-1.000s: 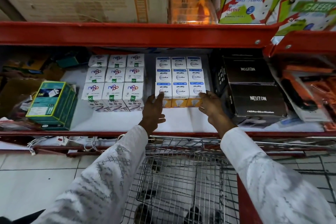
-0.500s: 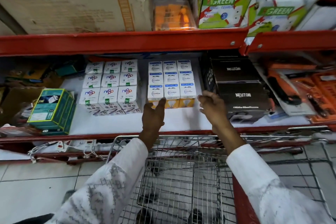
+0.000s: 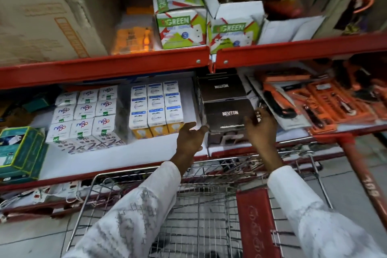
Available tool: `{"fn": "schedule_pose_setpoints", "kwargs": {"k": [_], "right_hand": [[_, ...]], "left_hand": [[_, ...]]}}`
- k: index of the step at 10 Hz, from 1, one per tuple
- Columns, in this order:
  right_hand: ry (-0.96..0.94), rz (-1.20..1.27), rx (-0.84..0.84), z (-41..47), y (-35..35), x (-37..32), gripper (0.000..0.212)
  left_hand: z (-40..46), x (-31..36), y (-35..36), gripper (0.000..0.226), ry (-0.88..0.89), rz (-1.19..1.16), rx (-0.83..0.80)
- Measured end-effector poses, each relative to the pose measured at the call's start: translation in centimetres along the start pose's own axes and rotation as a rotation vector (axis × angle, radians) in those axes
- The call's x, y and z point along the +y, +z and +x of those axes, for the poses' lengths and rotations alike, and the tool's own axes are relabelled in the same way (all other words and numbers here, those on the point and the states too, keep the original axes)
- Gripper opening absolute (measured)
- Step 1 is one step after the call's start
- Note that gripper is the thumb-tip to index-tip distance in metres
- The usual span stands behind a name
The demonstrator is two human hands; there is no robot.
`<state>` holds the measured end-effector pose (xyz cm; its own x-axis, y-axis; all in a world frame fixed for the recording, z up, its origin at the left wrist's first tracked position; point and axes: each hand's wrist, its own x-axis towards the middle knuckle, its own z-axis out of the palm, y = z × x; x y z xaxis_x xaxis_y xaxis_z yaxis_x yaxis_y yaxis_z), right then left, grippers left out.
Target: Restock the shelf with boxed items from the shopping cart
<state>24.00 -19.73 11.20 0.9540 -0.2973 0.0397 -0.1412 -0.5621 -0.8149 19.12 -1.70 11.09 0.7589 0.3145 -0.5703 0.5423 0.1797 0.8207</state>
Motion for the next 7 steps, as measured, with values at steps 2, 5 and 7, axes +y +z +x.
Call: {"fn": "schedule_pose_setpoints", "kwargs": {"k": [2,5,7], "right_hand": [[0.053,0.052,-0.156,0.9,-0.3,1.8,0.026],[0.065,0.106,-0.184,1.7,-0.5,2.5,0.028],[-0.124,0.07,-0.143,-0.8,-2.0,0.6,0.036]], "left_hand": [[1.2,-1.0,1.8,0.051,0.066,0.061,-0.007],[1.1,-1.7,2.2,0.05,0.097,0.049,-0.012],[-1.7,0.5,0.4,0.063,0.398,0.366,0.121]]}}
